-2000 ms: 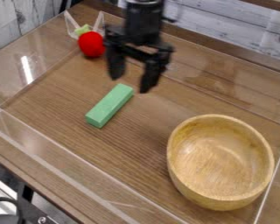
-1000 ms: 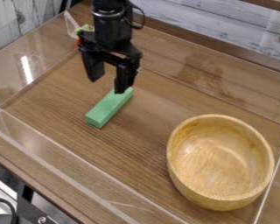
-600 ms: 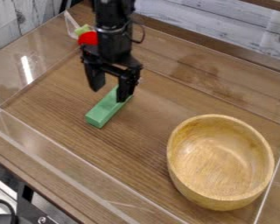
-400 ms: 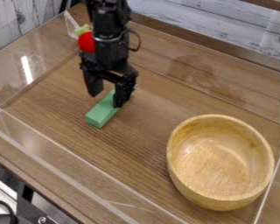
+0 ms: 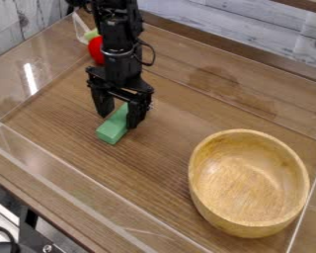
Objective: Put the green object in the brown bowl
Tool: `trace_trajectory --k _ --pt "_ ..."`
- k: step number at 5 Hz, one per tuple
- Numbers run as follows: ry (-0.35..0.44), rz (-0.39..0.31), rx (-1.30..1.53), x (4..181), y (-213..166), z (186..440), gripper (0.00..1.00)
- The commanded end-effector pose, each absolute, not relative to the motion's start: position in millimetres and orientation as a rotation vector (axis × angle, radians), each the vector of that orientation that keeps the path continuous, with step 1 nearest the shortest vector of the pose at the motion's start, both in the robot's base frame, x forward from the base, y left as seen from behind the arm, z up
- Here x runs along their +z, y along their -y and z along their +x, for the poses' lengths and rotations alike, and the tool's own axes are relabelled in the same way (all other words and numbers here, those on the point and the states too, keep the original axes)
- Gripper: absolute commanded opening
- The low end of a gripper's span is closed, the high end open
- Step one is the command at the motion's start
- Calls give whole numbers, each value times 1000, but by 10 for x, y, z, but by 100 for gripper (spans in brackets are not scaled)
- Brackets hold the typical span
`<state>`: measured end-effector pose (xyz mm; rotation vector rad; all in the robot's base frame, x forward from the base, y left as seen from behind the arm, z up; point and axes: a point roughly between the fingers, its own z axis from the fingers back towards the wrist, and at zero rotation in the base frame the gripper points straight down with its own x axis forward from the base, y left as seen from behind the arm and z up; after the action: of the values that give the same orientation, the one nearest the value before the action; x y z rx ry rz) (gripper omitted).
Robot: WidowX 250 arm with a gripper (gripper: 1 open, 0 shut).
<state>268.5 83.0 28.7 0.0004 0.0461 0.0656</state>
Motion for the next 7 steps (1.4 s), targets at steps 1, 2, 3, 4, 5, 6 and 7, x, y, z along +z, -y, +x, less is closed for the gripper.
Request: trace_trajectory --k 1,2,3,4,5,6,7 --pt "-24 4 62 251 -756 2737 100" --pt "-26 -2 59 261 -672 2747 0" --pt "-30 -8 54 270 -594 2741 0" --pt "-34 -16 118 393 -599 2675 0" --pt "-35 -22 176 520 -606 2609 0" --pt "-28 -26 201 498 -754 2607 0" --pt "-32 -32 195 432 -880 2646 0"
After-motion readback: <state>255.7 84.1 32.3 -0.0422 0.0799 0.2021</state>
